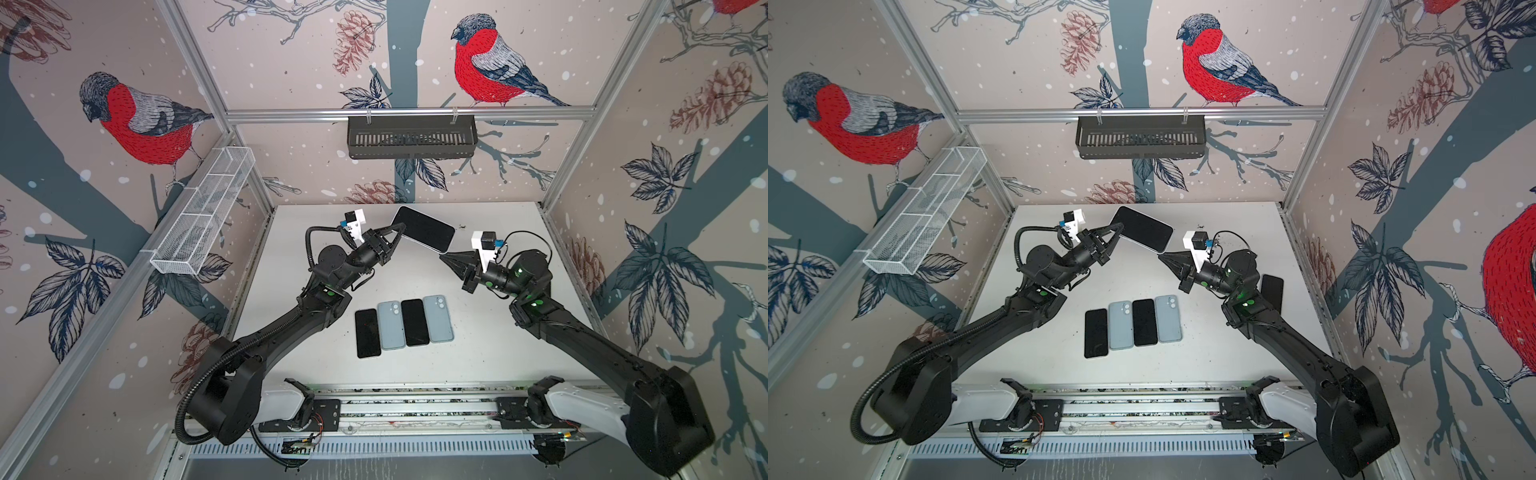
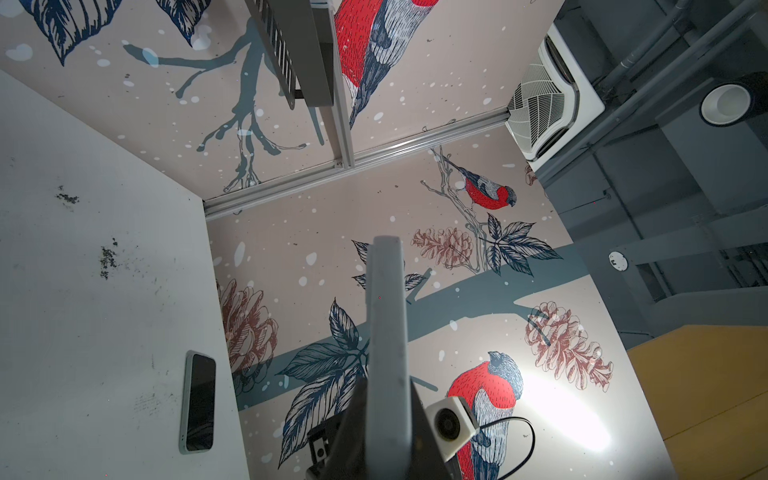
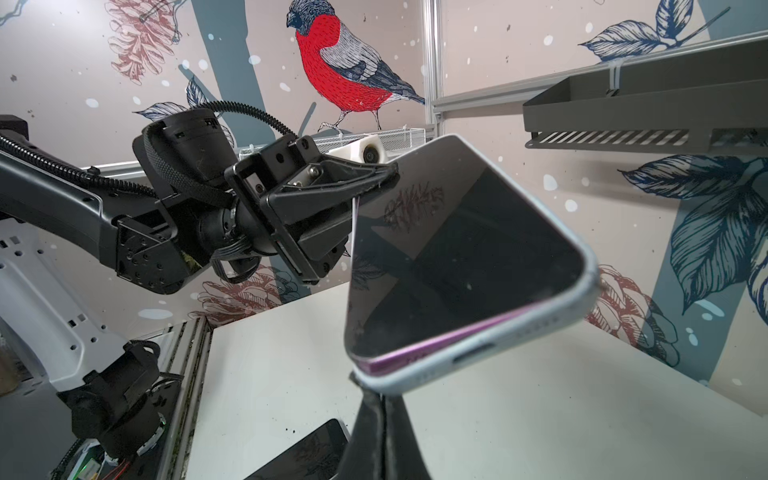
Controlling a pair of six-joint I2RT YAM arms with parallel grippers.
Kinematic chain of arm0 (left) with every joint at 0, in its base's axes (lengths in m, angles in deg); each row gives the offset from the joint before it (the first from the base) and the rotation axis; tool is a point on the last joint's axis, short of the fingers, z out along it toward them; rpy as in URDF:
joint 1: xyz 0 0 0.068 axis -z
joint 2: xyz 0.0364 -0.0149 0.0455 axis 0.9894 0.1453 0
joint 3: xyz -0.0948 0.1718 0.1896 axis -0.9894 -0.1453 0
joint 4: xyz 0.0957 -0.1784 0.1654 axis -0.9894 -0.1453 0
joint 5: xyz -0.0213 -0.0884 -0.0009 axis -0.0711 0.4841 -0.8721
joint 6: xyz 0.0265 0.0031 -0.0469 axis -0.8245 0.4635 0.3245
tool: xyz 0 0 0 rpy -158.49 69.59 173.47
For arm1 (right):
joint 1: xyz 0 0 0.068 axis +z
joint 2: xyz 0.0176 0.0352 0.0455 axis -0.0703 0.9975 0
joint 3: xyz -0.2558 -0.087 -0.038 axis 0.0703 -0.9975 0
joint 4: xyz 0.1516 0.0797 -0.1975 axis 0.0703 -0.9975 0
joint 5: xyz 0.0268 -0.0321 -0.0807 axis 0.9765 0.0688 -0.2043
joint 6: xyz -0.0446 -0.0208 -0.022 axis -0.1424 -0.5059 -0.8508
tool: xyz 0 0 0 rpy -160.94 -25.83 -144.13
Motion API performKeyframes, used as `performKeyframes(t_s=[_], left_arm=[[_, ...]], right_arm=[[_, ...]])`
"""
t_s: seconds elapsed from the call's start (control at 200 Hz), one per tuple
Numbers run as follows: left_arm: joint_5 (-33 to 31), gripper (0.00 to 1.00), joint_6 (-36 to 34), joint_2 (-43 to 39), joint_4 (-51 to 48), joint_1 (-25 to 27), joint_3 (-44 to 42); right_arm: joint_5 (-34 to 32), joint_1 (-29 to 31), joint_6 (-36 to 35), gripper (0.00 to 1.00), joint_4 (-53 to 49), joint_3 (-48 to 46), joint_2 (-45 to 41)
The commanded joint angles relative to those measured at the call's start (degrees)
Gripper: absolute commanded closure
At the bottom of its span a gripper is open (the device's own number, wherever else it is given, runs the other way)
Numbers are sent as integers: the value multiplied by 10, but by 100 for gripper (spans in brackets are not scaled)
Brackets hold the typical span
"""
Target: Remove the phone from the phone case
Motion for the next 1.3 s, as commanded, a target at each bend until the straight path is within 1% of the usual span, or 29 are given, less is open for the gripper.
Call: performKeyframes(t_s=[0.0, 0.045, 0.08, 0.125, 0.165, 0.185, 0.265, 0.35, 0.375, 0.42, 0.475, 0.52, 0.55, 0.62, 0.685, 0.71, 0.765, 0.865, 0.911, 0.956, 0.991, 1.041, 1.116, 1.191, 1.246, 1.296], left_arm=[[79, 100, 31, 0, 53, -16, -2], [90, 100, 34, 0, 60, -26, -2], [98, 100, 35, -2, 62, -34, -1], [114, 100, 28, -4, 58, -44, 2], [135, 100, 10, -5, 41, -56, 11], [148, 100, -3, -5, 30, -61, 18], [220, 100, -59, 5, -20, -80, 58], [287, 100, -152, 14, -114, -98, 114], [305, 100, -199, 16, -152, -101, 130], [328, 100, -293, 19, -267, -105, 174], [335, 100, -422, 29, -412, -108, 234], [322, 100, -541, 43, -553, -108, 293], [312, 100, -605, 54, -620, -108, 324], [301, 100, -705, 70, -715, -108, 369], [283, 100, -770, 84, -772, -108, 397], [285, 100, -795, 92, -789, -108, 406], [303, 100, -842, 106, -817, -106, 419], [330, 100, -918, 116, -836, -97, 415], [342, 100, -940, 114, -826, -92, 401], [358, 100, -958, 113, -819, -88, 389], [377, 100, -959, 113, -805, -88, 381], [412, 100, -942, 113, -775, -88, 368], [461, 100, -942, 108, -753, -91, 358], [474, 100, -958, 91, -742, -92, 341], [474, 100, -958, 76, -724, -94, 319], [479, 100, -959, 62, -703, -95, 297]], right_arm=[[-66, -8, -2, 81, 20, -33, -27], [-86, -16, 11, 55, 20, -58, -46], [-108, -23, 21, 41, 15, -76, -61], [-146, -34, 33, 33, -5, -86, -78], [-176, -48, 44, 30, -41, -83, -91], [-179, -56, 47, 30, -57, -77, -96], [-172, -79, 52, 28, -113, -47, -108], [-147, -80, 26, 27, -173, -3, -110], [-141, -79, 17, 27, -190, 9, -110], [-129, -77, 3, 26, -209, 25, -111], [-108, -77, -22, 26, -226, 36, -109], [-91, -76, -44, 26, -232, 41, -108], [-83, -75, -55, 27, -233, 44, -107], [-63, -71, -94, 26, -269, 65, -102], [-61, -60, -134, 26, -327, 101, -88], [-64, -57, -152, 26, -349, 116, -80], [-84, -44, -192, 26, -403, 143, -62], [-127, -18, -265, 29, -491, 195, -20], [-132, -11, -284, 31, -520, 210, -10], [-124, -10, -300, 32, -535, 217, -7], [-114, -10, -311, 32, -540, 221, -5], [-94, -9, -331, 33, -557, 230, -2], [-53, -1, -377, 35, -607, 253, 10], [-34, 17, -404, 39, -636, 267, 23], [-19, 32, -427, 40, -660, 275, 34], [-12, 42, -437, 40, -661, 270, 42]])
